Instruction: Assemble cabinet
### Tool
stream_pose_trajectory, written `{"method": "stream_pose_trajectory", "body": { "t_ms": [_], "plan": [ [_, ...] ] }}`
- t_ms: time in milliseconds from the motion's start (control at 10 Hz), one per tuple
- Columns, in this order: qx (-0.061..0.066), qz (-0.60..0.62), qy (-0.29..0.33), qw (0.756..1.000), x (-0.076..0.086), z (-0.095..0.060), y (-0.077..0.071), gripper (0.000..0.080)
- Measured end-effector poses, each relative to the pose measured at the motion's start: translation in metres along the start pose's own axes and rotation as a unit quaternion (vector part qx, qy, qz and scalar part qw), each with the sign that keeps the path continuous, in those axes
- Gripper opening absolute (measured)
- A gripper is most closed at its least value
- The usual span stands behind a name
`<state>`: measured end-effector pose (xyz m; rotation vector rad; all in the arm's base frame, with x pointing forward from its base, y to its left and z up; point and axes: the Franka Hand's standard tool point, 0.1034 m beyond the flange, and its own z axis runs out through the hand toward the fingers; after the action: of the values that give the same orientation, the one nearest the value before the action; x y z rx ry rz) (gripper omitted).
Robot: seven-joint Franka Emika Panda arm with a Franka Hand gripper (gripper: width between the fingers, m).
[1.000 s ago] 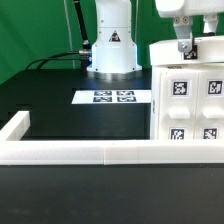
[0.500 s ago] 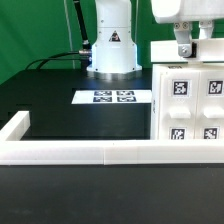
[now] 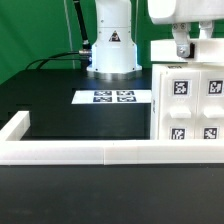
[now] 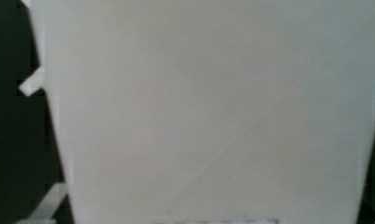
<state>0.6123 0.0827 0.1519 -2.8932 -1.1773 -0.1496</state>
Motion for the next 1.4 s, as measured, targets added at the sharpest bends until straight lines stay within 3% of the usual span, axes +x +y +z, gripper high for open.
{"method": "stream_pose_trajectory", "body": {
  "t_ms": [200,500,900,1300,1400],
  "plan": [
    [-0.004,0.064,0.008,0.998,-0.0019,0.0002,0.0043,0.0541],
    [-0.013,0.225,0.025,0.974,-0.0048,0.0002,0.0035,0.0543],
    [-0.010,0.418,0.036,0.908,-0.0020,0.0011,0.0004,0.0543],
    [-0.002,0.544,0.039,0.838,-0.0007,0.0015,-0.0005,0.0543],
    [-0.001,0.557,0.039,0.830,-0.0007,0.0015,-0.0005,0.0543]
  ]
}}
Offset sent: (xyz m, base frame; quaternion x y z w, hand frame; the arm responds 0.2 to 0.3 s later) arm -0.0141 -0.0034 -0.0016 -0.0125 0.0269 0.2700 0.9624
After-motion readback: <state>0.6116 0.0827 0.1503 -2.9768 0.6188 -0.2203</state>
